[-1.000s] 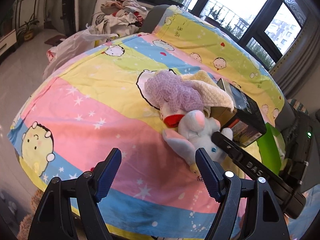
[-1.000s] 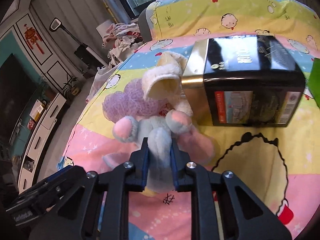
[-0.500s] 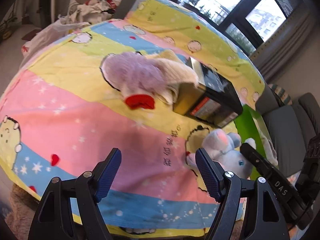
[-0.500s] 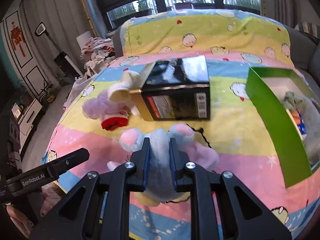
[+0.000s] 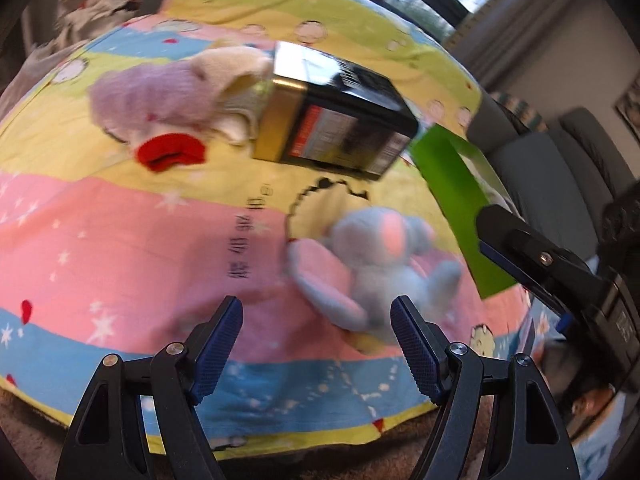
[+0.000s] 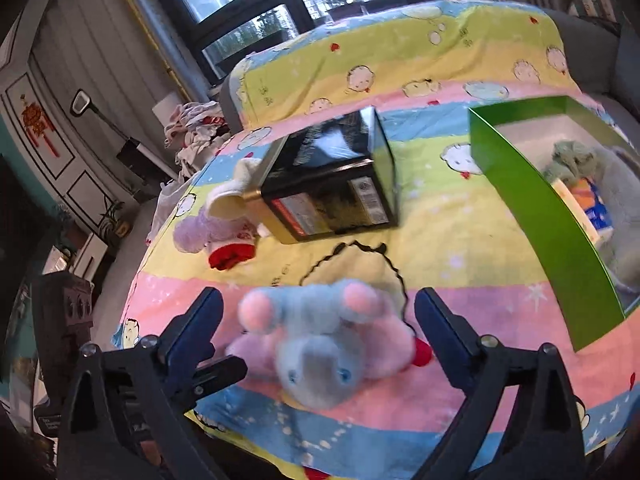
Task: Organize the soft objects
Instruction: 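Grasp the grey elephant plush by its body with the right gripper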
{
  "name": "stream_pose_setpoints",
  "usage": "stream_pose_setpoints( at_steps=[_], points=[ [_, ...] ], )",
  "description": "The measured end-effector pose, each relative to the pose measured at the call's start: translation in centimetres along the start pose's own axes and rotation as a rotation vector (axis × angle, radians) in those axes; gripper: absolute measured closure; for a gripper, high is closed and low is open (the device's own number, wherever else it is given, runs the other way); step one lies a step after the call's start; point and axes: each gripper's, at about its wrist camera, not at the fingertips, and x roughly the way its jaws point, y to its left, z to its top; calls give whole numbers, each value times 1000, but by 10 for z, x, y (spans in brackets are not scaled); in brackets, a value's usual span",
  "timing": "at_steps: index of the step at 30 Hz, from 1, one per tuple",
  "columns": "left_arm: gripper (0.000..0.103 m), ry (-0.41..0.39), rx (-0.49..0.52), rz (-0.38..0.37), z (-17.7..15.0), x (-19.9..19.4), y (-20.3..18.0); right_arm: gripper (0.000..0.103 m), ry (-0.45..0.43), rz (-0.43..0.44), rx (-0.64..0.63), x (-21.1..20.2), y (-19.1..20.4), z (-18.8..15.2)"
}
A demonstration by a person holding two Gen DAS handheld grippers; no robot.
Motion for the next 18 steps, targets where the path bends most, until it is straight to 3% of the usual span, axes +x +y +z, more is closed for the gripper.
stream_pose_setpoints(
  at_steps=[7, 13, 15, 17, 18],
  points=[
    [26, 60, -1, 0, -8, 26, -15, 6, 148, 91, 90, 29, -29, -12],
    [26, 38, -27, -34, -8, 28, -16, 6, 208, 147, 136, 54, -35, -17],
    [26, 28, -34, -50, -8, 30, -15, 12, 231, 147, 152, 62, -36, -19],
    [26, 18, -22, -45, -7, 30, -17, 33, 249, 155, 156, 67, -36, -21],
    [26, 13, -10, -39, -8, 30, -19, 35, 255, 164, 164, 69, -36, -21]
  ],
)
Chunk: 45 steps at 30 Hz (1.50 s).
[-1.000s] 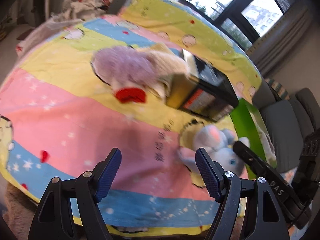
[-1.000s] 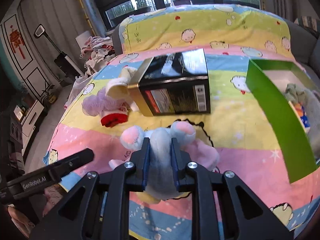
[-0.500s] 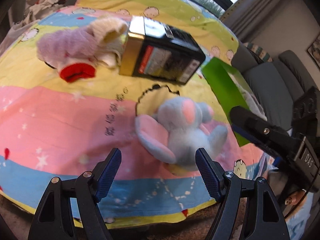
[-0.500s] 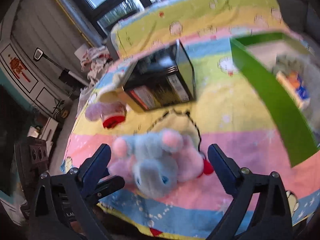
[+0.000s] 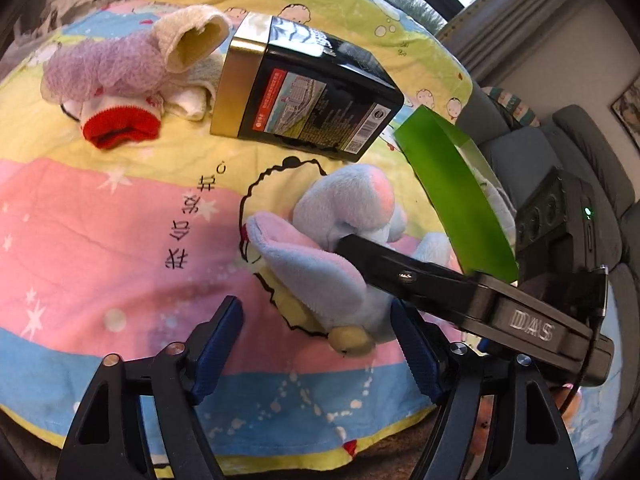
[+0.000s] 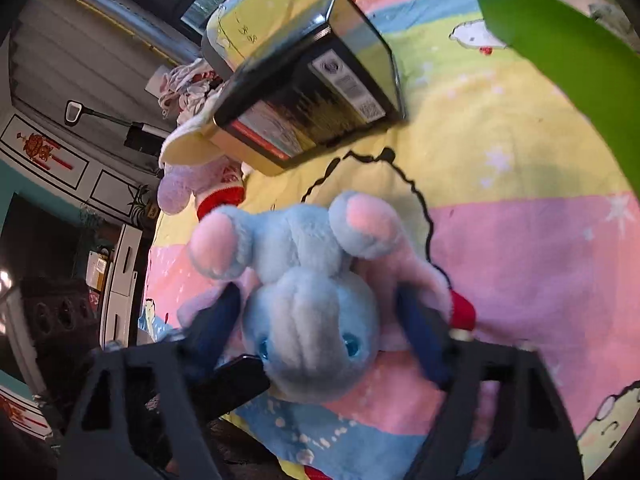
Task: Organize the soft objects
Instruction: 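Grasp the grey elephant plush by its body with the right gripper, then lift the elephant plush and carry it over the green box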
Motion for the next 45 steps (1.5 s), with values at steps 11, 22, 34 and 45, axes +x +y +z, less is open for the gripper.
stream_pose_setpoints(
  at_steps=[11, 22, 34, 45],
  points=[
    [69, -67, 127, -42, -2, -7, -31, 46, -65, 17, -5, -9, 2, 0],
    [69, -188, 331, -134, 32, -27, -96, 46, -328, -17, -8, -87, 9, 22],
    [69, -237, 523, -284, 104, 8, -197, 46, -581, -180, 63, -179, -30, 86],
    [69, -104, 514, -344, 135, 91, -222, 46, -541, -264, 197, -172, -101, 122]
  ],
)
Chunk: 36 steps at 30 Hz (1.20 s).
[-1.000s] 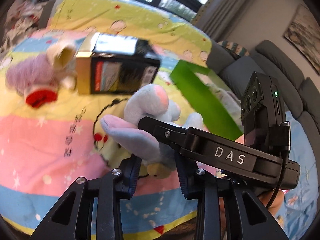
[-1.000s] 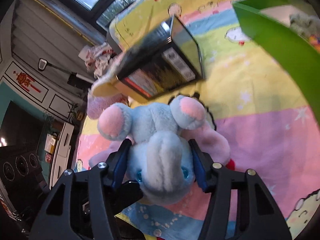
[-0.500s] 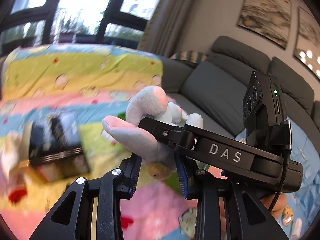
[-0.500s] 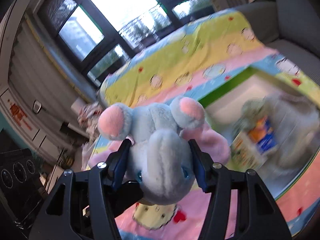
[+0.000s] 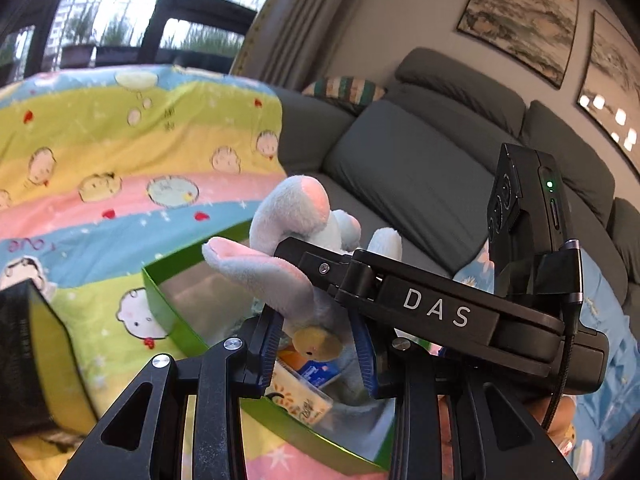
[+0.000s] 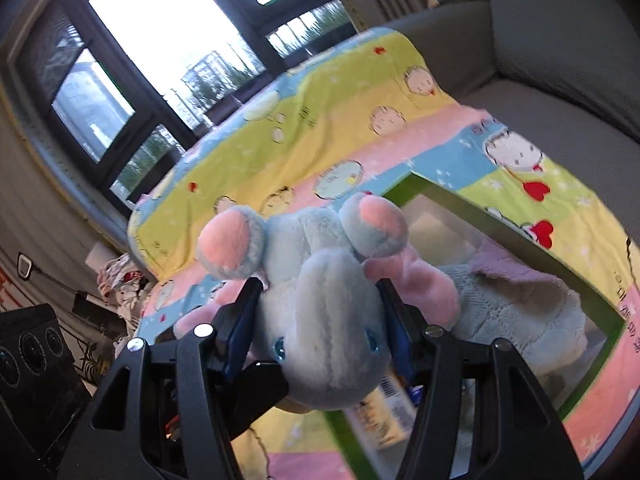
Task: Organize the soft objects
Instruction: 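Lift the elephant plush and carry it over the green box, then drop the elephant plush into the box by opening the right gripper, then move the right gripper back toward the cream fluffy towel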
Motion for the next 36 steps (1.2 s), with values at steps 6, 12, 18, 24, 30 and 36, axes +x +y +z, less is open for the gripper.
stream_pose_setpoints(
  at_steps=[6, 12, 18, 24, 30, 36],
  points=[
    [69, 56, -75, -20, -5, 28, 20, 46, 72, -53, 21, 31, -9, 4],
    [69, 94, -121, -6, -11, 43, 31, 46, 130, -100, 21, 48, -15, 1],
    [69, 108, -139, 28, -15, 45, 33, 44, 157, -130, 23, 54, -17, -1],
    [69, 91, -123, 56, -17, 27, 27, 39, 126, -145, 24, 41, -13, 1],
    [34, 53, -120, 77, -18, -5, 21, 16, 45, -144, 1, 8, -5, 4],
    [30, 13, -162, 125, -19, -46, 24, 5, 15, -155, -29, -11, 5, -2]
  ],
)
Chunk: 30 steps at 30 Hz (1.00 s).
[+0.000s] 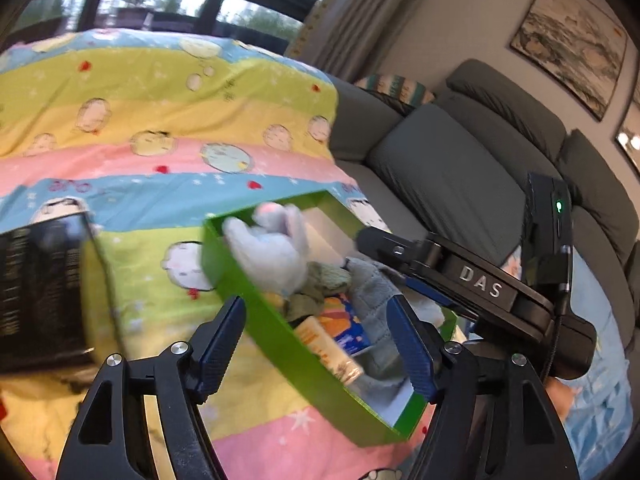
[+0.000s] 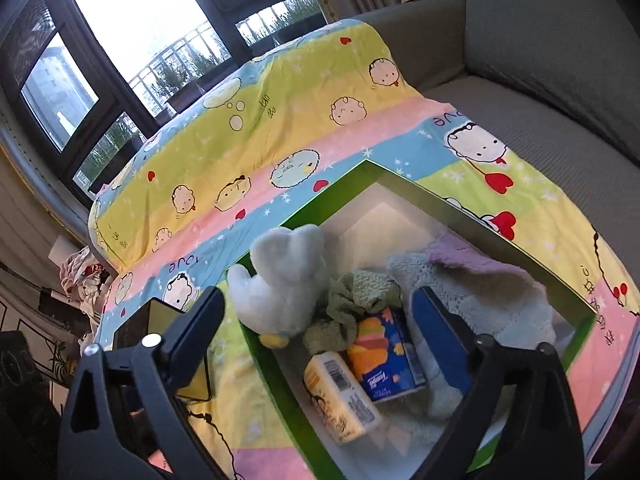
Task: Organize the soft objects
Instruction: 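Move the right gripper back toward the cream fluffy towel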
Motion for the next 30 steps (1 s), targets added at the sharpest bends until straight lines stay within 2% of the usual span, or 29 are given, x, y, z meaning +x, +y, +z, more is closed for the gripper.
stream_pose_setpoints(
  at_steps=[6, 9, 12, 18, 21, 24, 30],
  points=[
    [29, -51, -26, 164, -13, -58, 20, 1, -32, -8, -74, -12, 20, -8],
    [20, -71, -47, 252, -23, -88, 33, 1, -37, -2, -113, -15, 33, -14],
    [20, -106, -87, 335, -39, -119, 47, 1, -43, 8, -153, -19, 46, -23],
    [20, -118, -167, 484, -73, -171, 81, 1, -43, 63, -243, -26, 79, -42],
    [20, -150, -251, 568, -95, -196, 107, 1, -15, 133, -296, -28, 99, -57],
    [20, -164, -338, 592, -116, -216, 134, 1, 29, 222, -353, -27, 118, -69],
    [20, -200, -423, 687, -142, -239, 166, 1, 88, 387, -421, -31, 158, -94]
  ],
)
